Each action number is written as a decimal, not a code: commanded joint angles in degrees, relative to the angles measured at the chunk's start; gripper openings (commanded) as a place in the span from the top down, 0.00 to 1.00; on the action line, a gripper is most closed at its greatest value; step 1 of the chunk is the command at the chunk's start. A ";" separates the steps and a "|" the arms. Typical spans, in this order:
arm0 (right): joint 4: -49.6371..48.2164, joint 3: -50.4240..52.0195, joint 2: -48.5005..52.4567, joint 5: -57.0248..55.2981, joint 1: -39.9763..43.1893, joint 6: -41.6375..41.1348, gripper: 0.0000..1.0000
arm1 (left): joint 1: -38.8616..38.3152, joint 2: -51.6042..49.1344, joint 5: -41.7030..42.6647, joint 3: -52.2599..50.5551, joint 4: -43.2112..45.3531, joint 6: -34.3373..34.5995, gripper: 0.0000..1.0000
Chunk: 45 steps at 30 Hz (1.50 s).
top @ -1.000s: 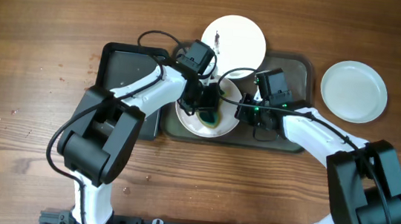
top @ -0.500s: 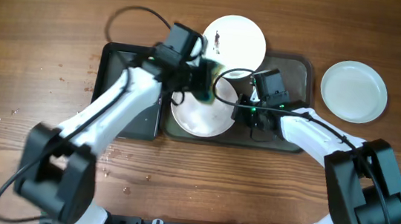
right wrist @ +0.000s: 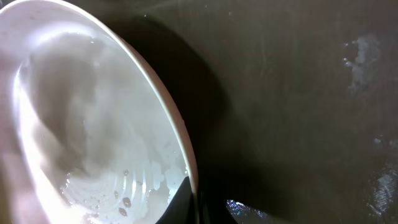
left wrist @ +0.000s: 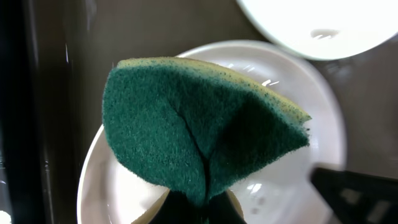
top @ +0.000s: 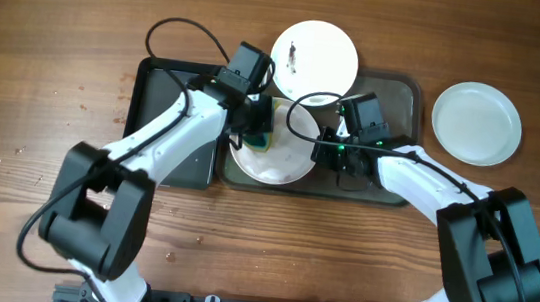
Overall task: Clean dirty plates on tray and stack at the side
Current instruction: 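Scrub the lower plate's stain with the sponge in the left gripper, then move the sponge left and dip it into the small black tray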
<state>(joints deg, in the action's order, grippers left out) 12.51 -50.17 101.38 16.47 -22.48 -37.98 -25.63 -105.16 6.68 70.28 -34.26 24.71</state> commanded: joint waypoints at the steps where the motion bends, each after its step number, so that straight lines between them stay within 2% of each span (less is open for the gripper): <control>1: -0.46 -0.81 1.31 1.16 -0.39 -1.03 0.96 | -0.20 -2.97 -1.75 -1.01 0.44 -0.66 0.96; 10: -0.46 -0.81 1.29 1.18 -0.39 -1.05 0.96 | -1.27 -9.22 -0.46 -1.03 0.61 -0.66 0.96; 17: -0.46 -0.81 1.31 1.18 -0.39 -1.01 0.96 | -2.89 -9.73 15.65 -1.01 1.14 -0.70 0.96; 25: -0.39 -0.81 1.31 1.18 -0.39 -1.03 0.96 | -0.96 -7.50 28.89 0.17 3.69 -0.70 0.96; 31: -0.28 -0.81 1.31 1.18 -0.39 -1.01 0.96 | 4.11 -2.86 28.30 2.78 3.67 -1.99 0.96; 41: -0.28 -0.81 1.31 1.16 -0.39 -1.01 0.95 | 18.75 3.19 23.39 3.15 -0.70 -2.08 0.96; 45: -0.33 -0.81 1.31 1.14 -0.39 -1.03 0.95 | 24.46 3.17 22.99 3.13 -4.63 -7.82 0.96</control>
<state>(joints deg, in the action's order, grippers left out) 12.58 -50.17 101.49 16.49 -22.55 -37.98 -5.43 -102.94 30.76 72.79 -36.53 22.68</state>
